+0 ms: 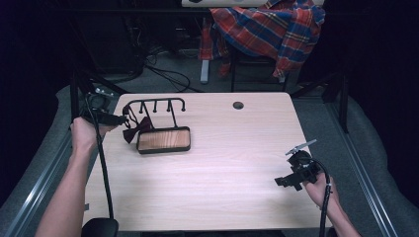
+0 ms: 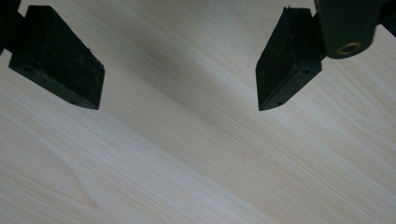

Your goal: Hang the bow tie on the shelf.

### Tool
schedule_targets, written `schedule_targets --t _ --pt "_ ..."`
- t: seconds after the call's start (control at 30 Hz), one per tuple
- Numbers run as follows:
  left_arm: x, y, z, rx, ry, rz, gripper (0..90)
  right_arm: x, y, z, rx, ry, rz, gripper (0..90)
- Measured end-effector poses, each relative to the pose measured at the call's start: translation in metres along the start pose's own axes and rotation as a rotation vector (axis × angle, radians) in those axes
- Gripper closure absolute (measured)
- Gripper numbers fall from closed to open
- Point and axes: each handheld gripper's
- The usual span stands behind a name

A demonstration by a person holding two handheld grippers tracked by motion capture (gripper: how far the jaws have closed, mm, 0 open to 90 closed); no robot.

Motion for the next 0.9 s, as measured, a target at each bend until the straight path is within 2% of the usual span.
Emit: schedule_targets --t 0.03,0.13,0.27,0.3,0.33,0.37,0.43,0.6,0.67,0.8,0.83,0.9 --pt "-0.001 0.002 0.001 -0.013 0.005 0.01 24.9 0.0 0.0 0.0 0.01 -0.005 0.006 15.5" --pt "-0.003 0.004 0.004 -0.017 0.006 0.023 22.3 0.0 0.0 0.0 0.013 -0.001 0.005 15.5" --pt "-0.008 0.007 0.008 -0.025 0.012 0.035 19.3 -0.001 0.0 -0.001 0.002 0.001 0.003 15.5" --pt "-0.009 0.008 0.009 -0.027 0.008 0.034 18.9 -0.001 0.001 0.0 -0.011 0.013 -0.009 15.5" --pt "-0.009 0.008 0.009 -0.027 0.008 0.034 18.4 -0.001 0.001 0.0 -0.011 0.013 -0.009 15.5" --pt "-0.011 0.01 0.012 -0.022 0.006 0.036 17.6 -0.001 0.0 -0.001 0.01 0.004 0.008 15.5" --pt "-0.013 0.012 0.015 -0.011 -0.004 0.032 16.8 -0.001 0.0 -0.001 -0.004 0.011 -0.003 15.5" --pt "-0.018 0.016 0.02 -0.026 -0.011 0.025 15.3 -0.001 -0.001 -0.002 0.013 0.01 0.004 15.5" --pt "-0.025 0.019 0.025 -0.054 0.0 0.037 14.8 0.0 -0.001 -0.002 -0.002 0.027 -0.007 15.5" --pt "-0.032 0.021 0.03 -0.059 -0.008 0.036 13.0 0.0 -0.001 -0.003 0.001 0.024 -0.003 15.5" --pt "-0.037 0.022 0.034 -0.056 -0.012 0.034 12.5 0.0 0.0 -0.003 -0.01 0.032 -0.012 15.5" --pt "-0.042 0.023 0.037 -0.065 -0.014 0.027 11.0 0.0 0.0 -0.004 0.001 0.031 -0.012 15.5"
Point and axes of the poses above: each handheld gripper's, and its own axes: y roughly backward along the jaws, x roughly out of its top, z roughly to its right, and after that the axes turned 10 degrees about -z, right-handed
